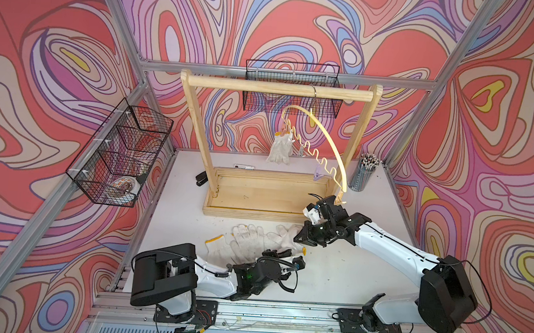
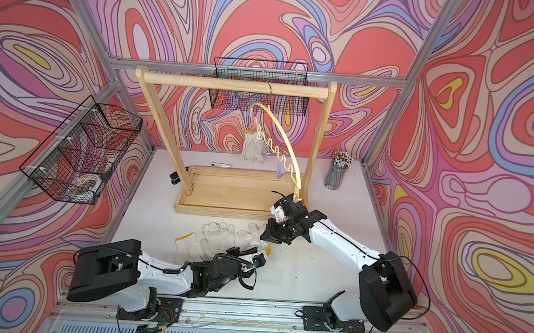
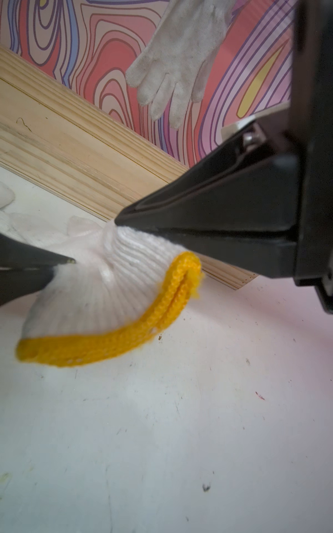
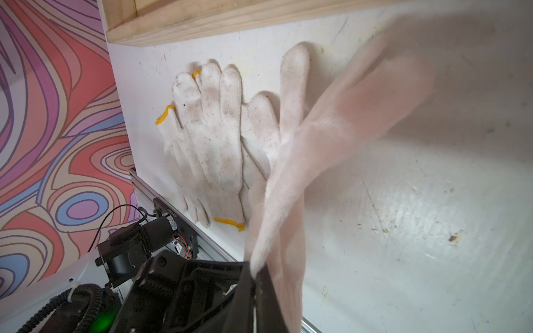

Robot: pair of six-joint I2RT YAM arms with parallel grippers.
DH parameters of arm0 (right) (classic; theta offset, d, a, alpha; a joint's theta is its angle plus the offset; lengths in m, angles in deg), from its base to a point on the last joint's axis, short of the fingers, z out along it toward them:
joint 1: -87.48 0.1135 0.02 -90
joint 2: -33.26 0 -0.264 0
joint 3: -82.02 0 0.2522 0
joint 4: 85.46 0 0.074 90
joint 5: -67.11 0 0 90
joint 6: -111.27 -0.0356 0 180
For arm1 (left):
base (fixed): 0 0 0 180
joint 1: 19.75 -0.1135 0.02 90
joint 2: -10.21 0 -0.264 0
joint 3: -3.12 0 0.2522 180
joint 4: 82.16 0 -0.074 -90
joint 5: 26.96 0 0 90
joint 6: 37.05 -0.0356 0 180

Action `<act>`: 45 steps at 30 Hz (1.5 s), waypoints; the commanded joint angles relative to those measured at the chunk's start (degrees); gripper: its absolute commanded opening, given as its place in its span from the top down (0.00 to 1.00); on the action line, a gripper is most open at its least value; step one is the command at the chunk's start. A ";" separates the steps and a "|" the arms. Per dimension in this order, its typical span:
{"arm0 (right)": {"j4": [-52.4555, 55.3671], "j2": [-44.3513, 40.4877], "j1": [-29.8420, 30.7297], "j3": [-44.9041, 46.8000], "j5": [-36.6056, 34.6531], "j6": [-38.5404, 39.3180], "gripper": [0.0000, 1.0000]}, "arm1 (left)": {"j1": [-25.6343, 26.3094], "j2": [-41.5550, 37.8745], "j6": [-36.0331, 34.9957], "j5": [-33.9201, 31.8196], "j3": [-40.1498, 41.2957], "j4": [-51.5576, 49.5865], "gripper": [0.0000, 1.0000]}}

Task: Clip the gloves onto a hanger to dry
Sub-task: Pick up the glove from the center of the board.

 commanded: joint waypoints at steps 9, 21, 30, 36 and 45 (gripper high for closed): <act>1.50 -3.10 -2.27 -1.16 -5.25 7.91 0.61 | -4.89 -14.25 11.40 9.07 -10.52 -29.79 1.00; -1.25 -7.96 -5.59 2.15 -9.31 13.89 0.50 | -17.13 -24.69 15.65 32.98 -20.55 -55.46 1.00; -8.41 -19.61 -5.62 8.32 -2.94 20.77 0.52 | -24.76 -22.91 16.94 49.91 -30.19 -68.09 1.00; -9.30 -26.63 -5.61 7.85 2.63 24.09 0.55 | -30.62 -21.11 19.58 60.80 -33.48 -66.67 1.00; -10.43 -29.99 -5.59 8.78 4.33 24.16 0.61 | -33.32 -18.11 20.76 68.20 -36.99 -66.69 1.00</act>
